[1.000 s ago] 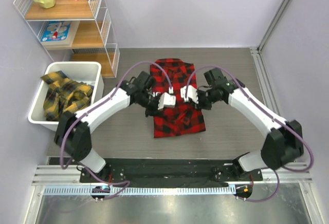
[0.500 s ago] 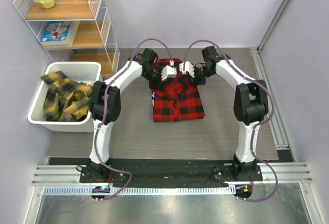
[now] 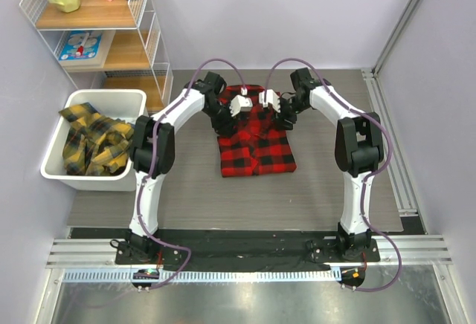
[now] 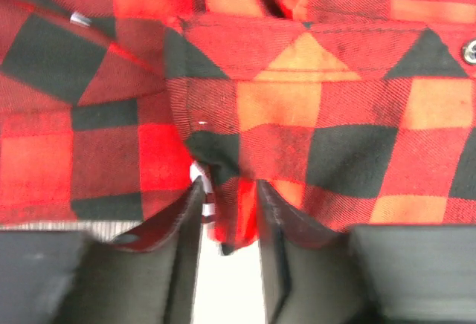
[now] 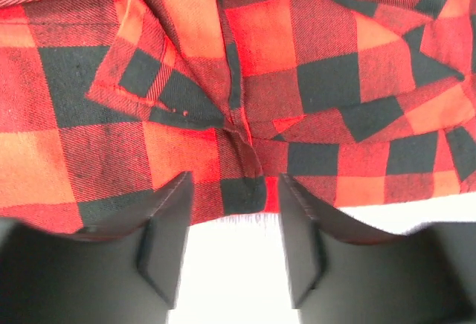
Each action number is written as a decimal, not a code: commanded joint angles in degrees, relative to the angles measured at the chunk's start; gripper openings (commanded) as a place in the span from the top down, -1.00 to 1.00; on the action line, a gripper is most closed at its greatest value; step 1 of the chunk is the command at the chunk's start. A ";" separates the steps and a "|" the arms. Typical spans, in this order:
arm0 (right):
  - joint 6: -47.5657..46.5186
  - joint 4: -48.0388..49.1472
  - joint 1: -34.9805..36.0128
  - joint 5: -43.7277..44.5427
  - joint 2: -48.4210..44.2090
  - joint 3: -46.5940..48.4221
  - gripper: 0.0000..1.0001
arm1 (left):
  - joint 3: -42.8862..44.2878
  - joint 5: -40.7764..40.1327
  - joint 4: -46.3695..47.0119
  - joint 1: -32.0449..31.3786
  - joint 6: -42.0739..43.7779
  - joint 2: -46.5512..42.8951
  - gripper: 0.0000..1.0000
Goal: Fold and stack the long sleeve shirts
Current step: Fold the shirt
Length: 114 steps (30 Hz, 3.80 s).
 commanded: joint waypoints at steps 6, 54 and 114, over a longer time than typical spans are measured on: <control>28.51 -8.08 -4.20 -3.72 -6.94 8.44 -0.79 | -4.93 6.29 8.89 6.02 -31.89 -12.45 -0.35; 61.94 -1.51 -1.64 -23.19 2.80 -26.62 -0.99 | -49.42 25.52 33.95 0.47 -65.77 -14.33 -0.59; 110.00 45.33 -0.95 -20.91 2.19 -14.85 -0.99 | -32.19 20.16 27.88 5.14 -56.18 -18.36 -0.63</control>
